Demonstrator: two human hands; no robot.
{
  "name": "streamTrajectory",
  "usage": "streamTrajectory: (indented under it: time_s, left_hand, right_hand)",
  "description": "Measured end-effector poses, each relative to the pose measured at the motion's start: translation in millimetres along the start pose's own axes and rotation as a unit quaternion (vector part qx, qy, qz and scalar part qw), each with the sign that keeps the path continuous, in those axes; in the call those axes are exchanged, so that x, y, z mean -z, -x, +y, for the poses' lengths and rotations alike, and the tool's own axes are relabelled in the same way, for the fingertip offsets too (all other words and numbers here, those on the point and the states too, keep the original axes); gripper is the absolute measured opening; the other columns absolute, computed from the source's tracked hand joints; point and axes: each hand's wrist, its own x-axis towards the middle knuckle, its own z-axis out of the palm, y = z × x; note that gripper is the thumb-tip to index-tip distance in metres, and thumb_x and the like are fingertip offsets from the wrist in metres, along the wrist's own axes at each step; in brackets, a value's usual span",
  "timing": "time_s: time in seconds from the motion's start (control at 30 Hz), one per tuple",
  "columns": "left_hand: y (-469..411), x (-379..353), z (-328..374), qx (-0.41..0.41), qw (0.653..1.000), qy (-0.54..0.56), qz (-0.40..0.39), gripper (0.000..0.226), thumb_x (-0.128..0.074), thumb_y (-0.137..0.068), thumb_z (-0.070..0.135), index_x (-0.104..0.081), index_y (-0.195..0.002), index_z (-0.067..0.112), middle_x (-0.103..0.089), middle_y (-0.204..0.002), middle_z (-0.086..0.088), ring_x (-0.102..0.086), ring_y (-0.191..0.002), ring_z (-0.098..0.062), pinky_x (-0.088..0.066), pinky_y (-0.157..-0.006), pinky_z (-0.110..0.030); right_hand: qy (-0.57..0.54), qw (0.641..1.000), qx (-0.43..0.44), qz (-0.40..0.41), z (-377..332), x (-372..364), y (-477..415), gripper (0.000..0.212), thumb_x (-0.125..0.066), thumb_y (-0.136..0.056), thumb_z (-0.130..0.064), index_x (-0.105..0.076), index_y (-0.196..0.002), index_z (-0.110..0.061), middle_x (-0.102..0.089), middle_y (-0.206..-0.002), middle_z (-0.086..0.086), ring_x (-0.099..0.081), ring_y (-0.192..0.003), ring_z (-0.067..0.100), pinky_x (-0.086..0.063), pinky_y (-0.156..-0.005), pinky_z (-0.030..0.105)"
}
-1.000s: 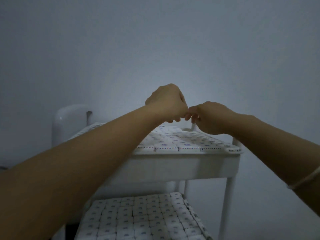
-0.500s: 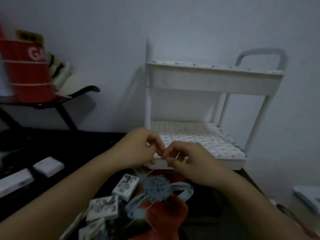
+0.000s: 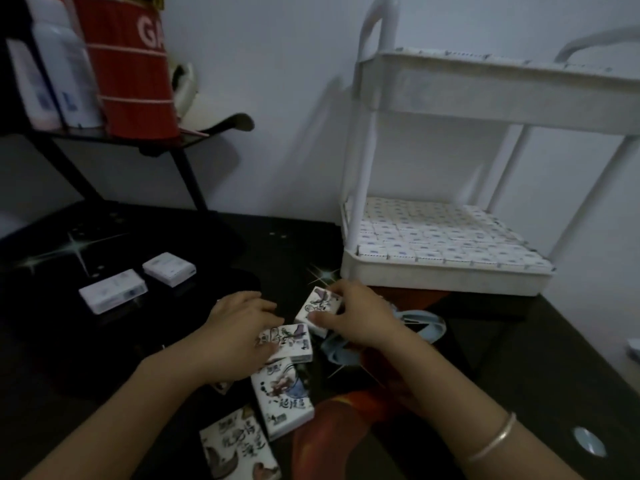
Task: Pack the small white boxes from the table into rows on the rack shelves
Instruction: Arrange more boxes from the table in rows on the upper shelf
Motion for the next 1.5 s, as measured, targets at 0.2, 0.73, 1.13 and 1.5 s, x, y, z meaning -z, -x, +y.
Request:
streamTrajectory:
  time_s: [0.2, 0.73, 1.13, 1.5]
  left_hand:
    - [-1, 2, 0, -0.022, 0.996, 0.076, 0.042, 0.037, -0.066, -0.085, 0.039, -0.051, -0.118, 0.043, -0.044, -0.133, 0.019, -0.019, -0.136, -0.004, -0.011, -0.112, -0.03]
    - [-37, 35, 64, -0.092, 0.95, 0.277, 0.108, 0.046, -0.073, -0.083, 0.021, -0.054, -0.119, 0.044, -0.064, -0.108, 0.015, -0.064, -0.094, 0.004, -0.059, -0.076, -0.026]
    - [-102, 180, 232, -0.279, 0.866, 0.307, 0.279, 0.022, -0.075, -0.079, 0.024, -0.066, -0.091, 0.04, -0.072, -0.091, 0.019, -0.067, -0.08, 0.002, -0.053, -0.07, -0.02]
    - [-267, 321, 334, -0.228, 0.891, 0.222, 0.323, 0.028, -0.074, -0.082, 0.023, -0.059, -0.106, 0.021, -0.065, -0.109, -0.002, -0.061, -0.096, -0.018, -0.053, -0.073, -0.033]
  right_hand:
    - [-0.316, 0.947, -0.061, 0.016, 23, 11, 12, 0.056, -0.079, -0.078, -0.011, -0.042, -0.116, -0.027, -0.064, -0.1, -0.006, -0.064, -0.077, -0.001, -0.049, -0.057, 0.01]
    - [-0.43, 0.895, -0.061, 0.104, 74, 66, 64, 0.037, -0.083, -0.072, -0.018, -0.063, -0.102, -0.021, -0.075, -0.089, -0.002, -0.073, -0.079, 0.014, -0.058, -0.065, 0.026]
    - [-0.326, 0.932, -0.038, 0.152, 134, 227, 88, 0.033, -0.081, -0.074, -0.012, -0.055, -0.094, -0.012, -0.071, -0.09, 0.007, -0.071, -0.077, 0.018, -0.059, -0.066, 0.041]
    - [-0.178, 0.921, 0.013, 0.347, 148, 435, 59, 0.01, -0.068, -0.086, -0.029, -0.068, -0.094, -0.022, -0.074, -0.078, -0.009, -0.069, -0.069, 0.002, -0.049, -0.059, 0.019]
